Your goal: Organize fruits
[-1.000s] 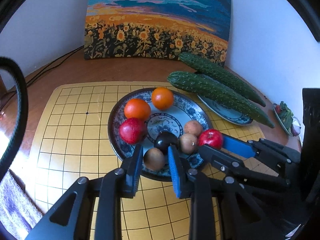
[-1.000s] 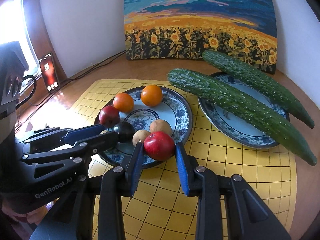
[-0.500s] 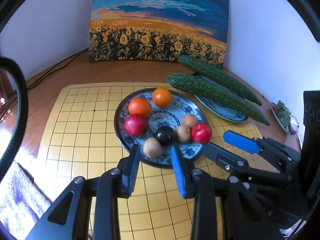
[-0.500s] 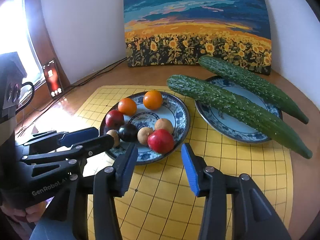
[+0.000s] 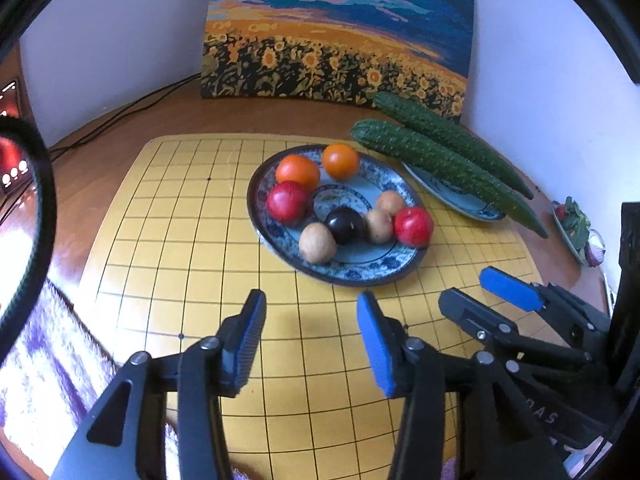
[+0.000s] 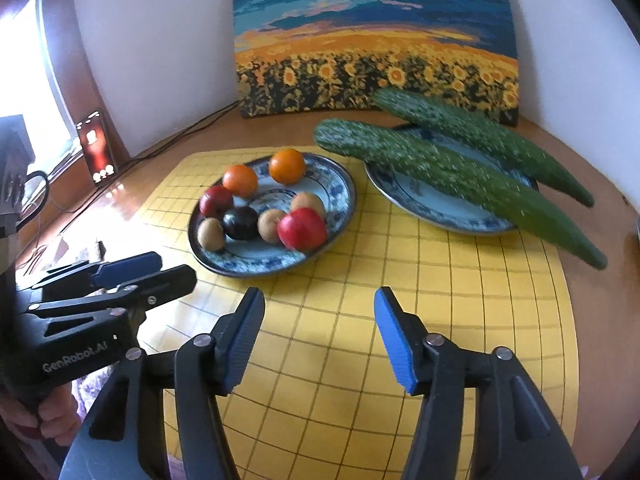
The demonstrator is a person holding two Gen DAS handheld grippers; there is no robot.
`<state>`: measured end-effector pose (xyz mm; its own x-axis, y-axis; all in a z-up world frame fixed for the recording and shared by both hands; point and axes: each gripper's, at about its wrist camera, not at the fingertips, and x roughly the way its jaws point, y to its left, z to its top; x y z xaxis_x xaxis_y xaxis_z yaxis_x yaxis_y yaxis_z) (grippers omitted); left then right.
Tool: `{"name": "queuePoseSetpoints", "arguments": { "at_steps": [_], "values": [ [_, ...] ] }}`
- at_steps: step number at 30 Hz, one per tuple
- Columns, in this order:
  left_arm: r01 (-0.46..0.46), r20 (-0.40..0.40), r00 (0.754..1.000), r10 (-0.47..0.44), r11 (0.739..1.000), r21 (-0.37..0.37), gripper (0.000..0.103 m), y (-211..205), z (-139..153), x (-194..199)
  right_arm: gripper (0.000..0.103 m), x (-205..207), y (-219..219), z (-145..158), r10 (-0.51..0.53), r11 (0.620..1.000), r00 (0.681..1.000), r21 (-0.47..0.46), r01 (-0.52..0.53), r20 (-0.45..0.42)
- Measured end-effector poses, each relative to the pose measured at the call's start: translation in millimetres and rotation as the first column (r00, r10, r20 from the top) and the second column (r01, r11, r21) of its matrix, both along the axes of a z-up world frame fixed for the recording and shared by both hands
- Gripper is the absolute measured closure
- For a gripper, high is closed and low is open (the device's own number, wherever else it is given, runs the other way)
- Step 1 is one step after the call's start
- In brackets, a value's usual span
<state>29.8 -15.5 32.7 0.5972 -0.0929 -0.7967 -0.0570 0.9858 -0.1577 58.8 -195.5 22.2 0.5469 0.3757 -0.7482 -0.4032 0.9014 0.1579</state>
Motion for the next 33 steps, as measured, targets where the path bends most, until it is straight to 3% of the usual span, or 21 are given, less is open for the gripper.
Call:
{"name": "queuePoseSetpoints", "arguments": {
  "at_steps": [6, 16, 26, 33],
  "values": [
    [-0.023, -0.021, 0.999, 0.024, 0.999, 0.042, 0.043, -2.8, -8.9, 0.2, 0.044, 1.5, -5.4, -10.8, -0.039, 0.999, 0.999, -0.023, 0.038, -0.032],
    [-0.03, -0.022, 0.999, 0.032, 0.995, 0.093, 0.036, -10.5, -15.8, -0.7, 0.041, 0.7, 2.8, -12.8, -0.059, 0.992, 0.998, -0.115, 0.058, -0.006],
    [-0.039, -0.016, 0.999, 0.042, 0.988, 0.149, 0.035, -14.0, -18.8, 0.5, 0.037, 1.0, 6.4, -14.6, -0.065, 0.986, 0.998, -0.151, 0.065, 0.002],
    [-0.043, -0.007, 0.999, 0.045, 0.988, 0.147, 0.033, -11.9, -20.5, 2.9, 0.034, 0.7, 6.5, -14.2, -0.063, 0.987, 0.998, -0.151, 0.062, 0.001]
  ]
}}
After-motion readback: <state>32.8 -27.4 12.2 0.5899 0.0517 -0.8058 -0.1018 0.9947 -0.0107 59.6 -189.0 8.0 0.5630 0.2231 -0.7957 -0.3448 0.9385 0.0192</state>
